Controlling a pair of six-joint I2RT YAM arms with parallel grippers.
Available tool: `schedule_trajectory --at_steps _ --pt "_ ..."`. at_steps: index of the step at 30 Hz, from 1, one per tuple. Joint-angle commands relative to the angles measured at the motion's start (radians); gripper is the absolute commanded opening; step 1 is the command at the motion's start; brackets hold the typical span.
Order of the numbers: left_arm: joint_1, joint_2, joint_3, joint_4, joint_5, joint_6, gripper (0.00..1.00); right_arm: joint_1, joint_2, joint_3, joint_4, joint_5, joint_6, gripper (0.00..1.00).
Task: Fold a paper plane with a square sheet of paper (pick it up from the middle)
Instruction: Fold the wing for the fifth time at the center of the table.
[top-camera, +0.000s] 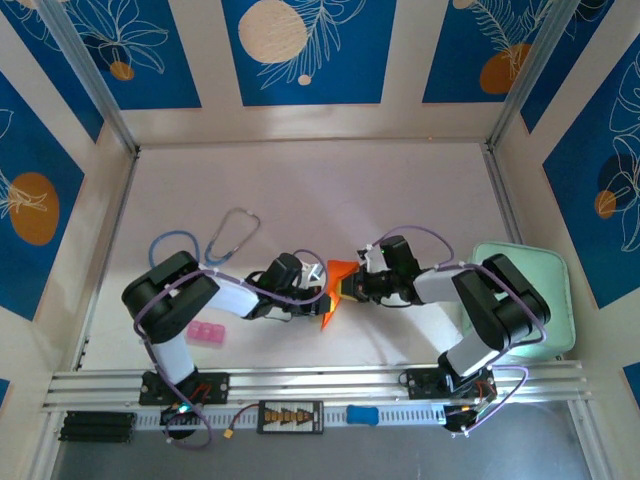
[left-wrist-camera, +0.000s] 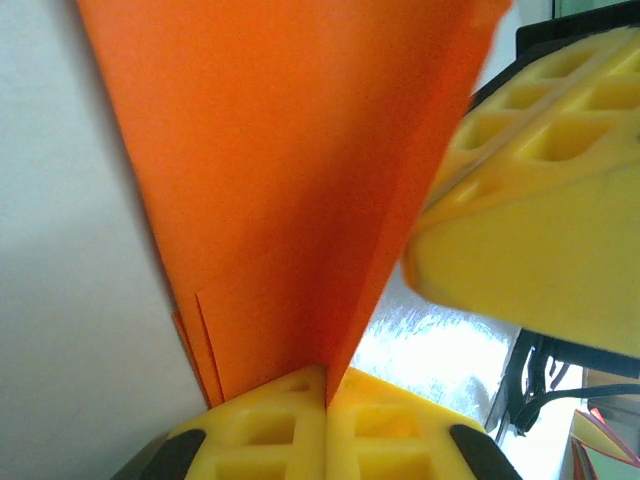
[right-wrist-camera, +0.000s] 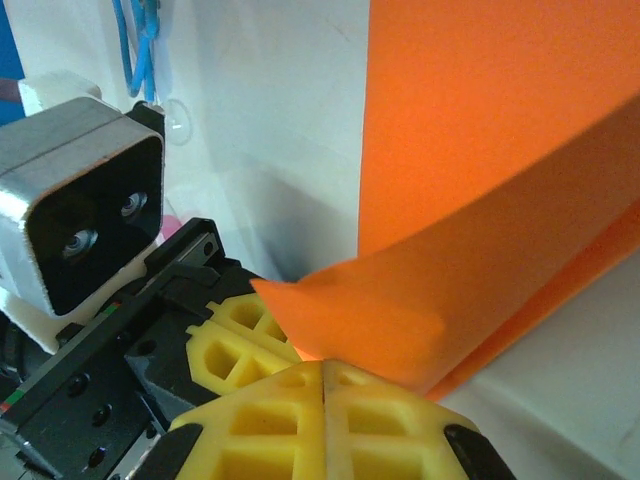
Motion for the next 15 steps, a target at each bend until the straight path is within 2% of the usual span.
schedule_trajectory --at_steps 1,15 --pt "0.014 0.048 -0.043 -0.099 -0.029 -0.008 0.00 0.009 0.034 0.037 0.021 -0.036 -0.027 0.04" --pt "0.028 0.052 -0.056 -0.106 -0.033 -0.028 0.00 0.002 0.142 0.069 0.072 -0.030 -0.021 0.03"
